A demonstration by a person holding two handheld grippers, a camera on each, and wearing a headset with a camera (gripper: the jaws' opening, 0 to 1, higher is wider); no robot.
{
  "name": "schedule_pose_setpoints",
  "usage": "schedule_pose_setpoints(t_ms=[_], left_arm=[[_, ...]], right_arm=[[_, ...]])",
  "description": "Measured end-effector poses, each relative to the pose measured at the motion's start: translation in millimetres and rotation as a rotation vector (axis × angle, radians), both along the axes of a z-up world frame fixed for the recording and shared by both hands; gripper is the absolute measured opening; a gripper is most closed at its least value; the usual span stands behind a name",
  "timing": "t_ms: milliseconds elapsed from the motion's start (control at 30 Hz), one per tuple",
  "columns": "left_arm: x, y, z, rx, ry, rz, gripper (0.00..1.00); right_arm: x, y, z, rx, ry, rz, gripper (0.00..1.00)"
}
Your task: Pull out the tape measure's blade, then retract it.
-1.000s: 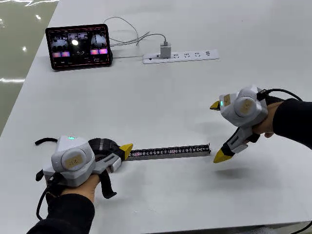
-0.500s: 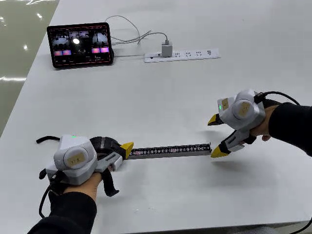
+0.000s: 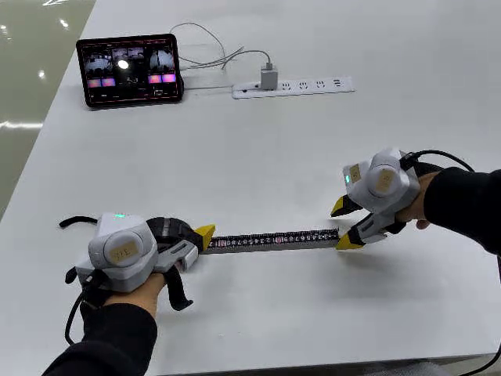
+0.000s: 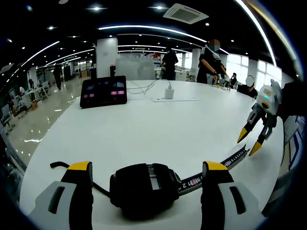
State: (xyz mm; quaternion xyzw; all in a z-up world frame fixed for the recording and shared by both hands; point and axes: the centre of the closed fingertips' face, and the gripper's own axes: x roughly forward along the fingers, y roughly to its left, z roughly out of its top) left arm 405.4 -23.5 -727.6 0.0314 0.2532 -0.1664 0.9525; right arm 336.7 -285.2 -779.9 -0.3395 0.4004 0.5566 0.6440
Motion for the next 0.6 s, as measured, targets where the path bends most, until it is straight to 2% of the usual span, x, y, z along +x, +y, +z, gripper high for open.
schedule_pose_setpoints(t_ms=[200,600], left_arm=[[-1.0,0.3,0.1,-0.002,-0.001,-0.002,0.90],[-1.9,2.3,0.3,-0.006,0.003,0.006,0.89]], right_arm=[[0.5,-1.9,-2.9,-0.006,0.002,0.005,0.21],[-6.9,-3.2,-9.8,-0.021,0.004,0.035,0.12]])
